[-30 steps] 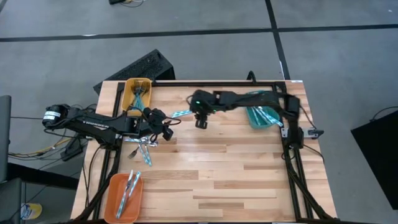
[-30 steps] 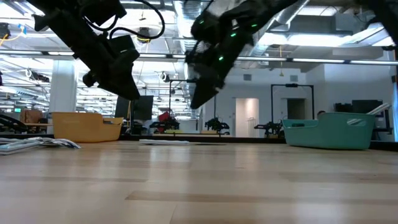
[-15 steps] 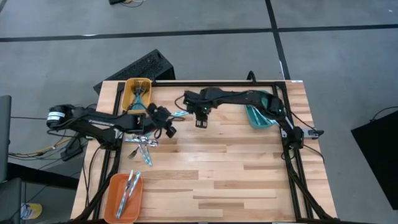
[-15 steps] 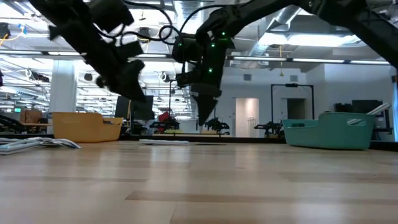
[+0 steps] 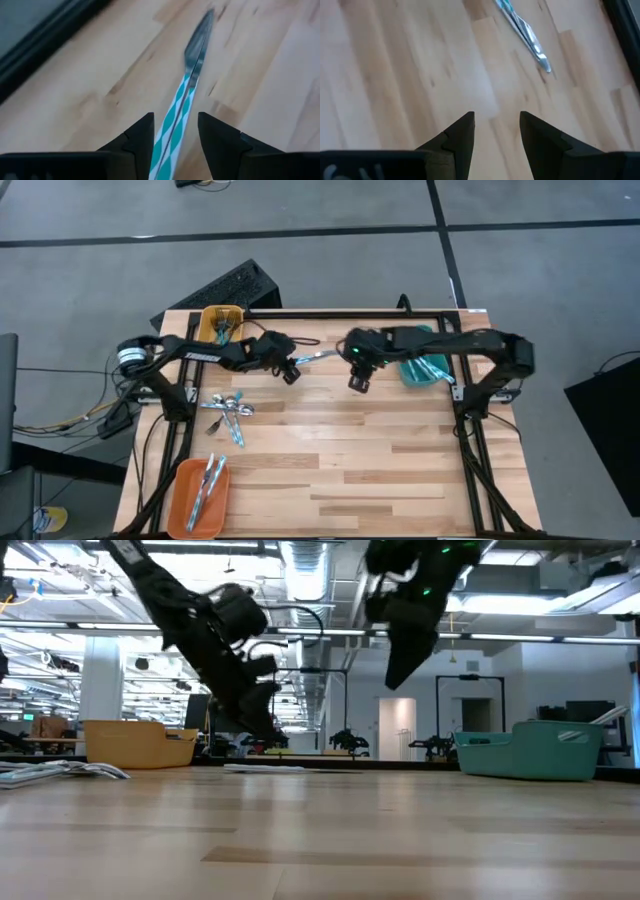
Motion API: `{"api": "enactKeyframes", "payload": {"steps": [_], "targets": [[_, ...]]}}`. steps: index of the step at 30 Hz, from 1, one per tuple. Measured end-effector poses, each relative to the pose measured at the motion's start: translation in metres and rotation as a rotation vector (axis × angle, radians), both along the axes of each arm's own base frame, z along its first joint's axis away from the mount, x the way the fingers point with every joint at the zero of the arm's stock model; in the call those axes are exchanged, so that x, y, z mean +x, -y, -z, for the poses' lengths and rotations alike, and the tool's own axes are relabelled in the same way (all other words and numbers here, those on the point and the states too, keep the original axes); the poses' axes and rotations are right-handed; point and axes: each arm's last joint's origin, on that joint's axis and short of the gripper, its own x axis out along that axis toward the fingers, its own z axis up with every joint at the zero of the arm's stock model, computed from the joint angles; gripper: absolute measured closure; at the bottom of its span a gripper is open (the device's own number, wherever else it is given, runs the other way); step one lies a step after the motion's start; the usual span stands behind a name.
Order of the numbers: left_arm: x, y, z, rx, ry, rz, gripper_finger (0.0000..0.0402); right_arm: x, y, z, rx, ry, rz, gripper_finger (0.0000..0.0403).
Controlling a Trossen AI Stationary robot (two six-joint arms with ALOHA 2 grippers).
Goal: Sort silverware by color (type)
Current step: Put the white-blue table knife into the orange bin
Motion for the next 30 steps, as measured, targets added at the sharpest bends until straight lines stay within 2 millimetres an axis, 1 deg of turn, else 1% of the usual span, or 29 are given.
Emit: {"api": "enactKeyframes", "payload": {"steps": [4, 7, 9, 10, 14, 17, 20, 22, 24, 28, 30], "targets": [[0.008, -0.013, 0.016, -0.036, -0.061, 0.040, 0.0245, -0.019, -0.017, -0.001, 0.018, 0.039, 0.009, 0.0225], [0.011, -0.018, 0.026, -0.062, -0.109, 0.038, 0.0234, -0.027, -0.028, -0.008, 0.026, 0.080, 0.005, 0.0225], [0.009, -0.020, 0.034, -0.088, -0.159, 0.018, 0.0229, -0.029, -0.034, -0.011, 0.029, 0.100, -0.005, 0.0225], [0.010, -0.022, 0.034, -0.098, -0.162, 0.013, 0.0228, -0.030, -0.036, -0.012, 0.029, 0.107, -0.012, 0.0225], [0.007, -0.023, 0.037, -0.157, -0.169, 0.004, 0.0236, -0.030, -0.043, -0.015, 0.009, 0.129, -0.028, 0.0225], [0.008, -0.018, 0.038, -0.200, -0.177, 0.004, 0.0257, -0.029, -0.046, -0.014, -0.021, 0.121, -0.023, 0.0225], [0.013, -0.004, 0.040, -0.222, -0.180, 0.027, 0.0286, -0.029, -0.049, -0.009, -0.032, 0.110, -0.027, 0.0225], [0.018, 0.010, 0.040, -0.225, -0.180, 0.061, 0.0306, -0.031, -0.051, -0.001, -0.037, 0.085, -0.030, 0.0225], [0.026, 0.028, 0.039, -0.257, -0.153, 0.125, 0.0321, -0.035, -0.053, 0.013, -0.025, 0.057, -0.014, 0.0225], [0.040, 0.068, 0.037, -0.270, -0.098, 0.246, 0.0326, -0.045, -0.056, 0.043, 0.014, 0.030, 0.037, 0.0225], [0.047, 0.090, 0.036, -0.270, -0.063, 0.320, 0.0320, -0.048, -0.061, 0.054, 0.030, 0.043, 0.054, 0.0225]]}}
